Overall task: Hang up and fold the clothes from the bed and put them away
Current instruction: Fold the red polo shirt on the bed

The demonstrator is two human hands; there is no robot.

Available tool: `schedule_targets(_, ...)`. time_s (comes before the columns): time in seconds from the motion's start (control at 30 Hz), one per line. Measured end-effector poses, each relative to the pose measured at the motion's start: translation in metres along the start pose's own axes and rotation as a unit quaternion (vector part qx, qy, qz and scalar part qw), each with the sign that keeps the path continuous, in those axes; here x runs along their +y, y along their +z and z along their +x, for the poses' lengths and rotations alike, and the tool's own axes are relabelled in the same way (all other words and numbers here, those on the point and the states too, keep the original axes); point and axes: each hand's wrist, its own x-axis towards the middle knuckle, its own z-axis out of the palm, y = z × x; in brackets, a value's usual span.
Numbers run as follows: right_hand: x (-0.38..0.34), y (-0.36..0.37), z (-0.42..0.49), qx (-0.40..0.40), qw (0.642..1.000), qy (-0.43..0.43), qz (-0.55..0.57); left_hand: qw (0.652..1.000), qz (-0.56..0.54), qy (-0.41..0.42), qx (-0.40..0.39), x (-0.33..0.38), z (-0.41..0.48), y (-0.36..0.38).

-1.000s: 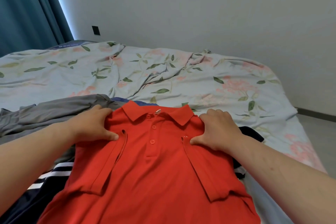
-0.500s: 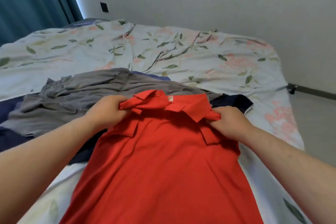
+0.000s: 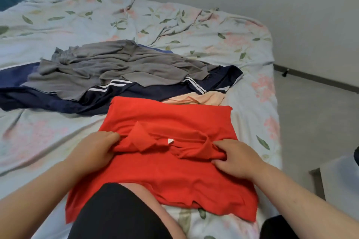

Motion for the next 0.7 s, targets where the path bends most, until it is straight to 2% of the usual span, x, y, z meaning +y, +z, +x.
schedule_targets(0.07,-0.005,0.011,-0.007,0.021,1.000,0.000,-0.022,0.999,0.025,0.018,0.009,0.004,-0.011,0.003)
schedule_targets(0.13,-0.014,0.015,-0.002,0.051,0.998,0.023,-0.007,1.000,0.005,0.011,0.016,0.012,-0.011,0.002)
schedule_targets(0.2,-0.026,0.016,0.006,0.065,0.995,0.047,0.055,0.992,-0.126,-0.022,-0.015,0.026,-0.006,-0.005)
schedule_targets(0.27,-0.034,0.014,0.011,0.080,0.987,0.037,0.132,0.960,-0.271,-0.053,-0.047,0.038,0.003,-0.011)
schedule_targets(0.3,-0.035,0.012,0.011,0.083,0.982,0.028,0.168,0.951,-0.299,-0.063,-0.051,0.042,0.007,-0.015)
schedule_targets(0.37,-0.034,0.006,0.004,0.062,0.980,-0.007,0.189,0.954,-0.290,-0.054,-0.051,0.041,0.009,-0.016)
schedule_targets(0.4,-0.032,0.002,0.001,0.041,0.987,-0.036,0.148,0.963,-0.260,-0.039,-0.067,0.042,0.008,-0.016)
schedule_targets(0.47,-0.028,-0.005,-0.007,-0.043,0.996,-0.083,-0.007,0.973,-0.163,-0.017,-0.163,0.043,0.002,-0.017)
schedule_targets(0.5,-0.027,-0.007,-0.011,-0.097,0.988,-0.092,-0.075,0.968,-0.147,-0.027,-0.202,0.041,-0.002,-0.015)
schedule_targets(0.53,-0.027,-0.008,-0.015,-0.145,0.981,-0.087,-0.097,0.960,-0.161,-0.038,-0.225,0.037,-0.003,-0.016)
schedule_targets(0.6,-0.026,-0.014,-0.019,-0.199,0.978,-0.056,-0.004,0.936,-0.273,-0.109,-0.193,0.028,0.000,-0.022)
schedule_targets(0.67,-0.020,-0.023,-0.010,-0.138,0.975,0.010,0.172,0.905,-0.362,-0.209,-0.084,0.014,0.011,-0.025)
schedule_targets(0.7,-0.015,-0.028,0.000,-0.075,0.969,0.048,0.230,0.907,-0.343,-0.245,-0.014,0.007,0.020,-0.025)
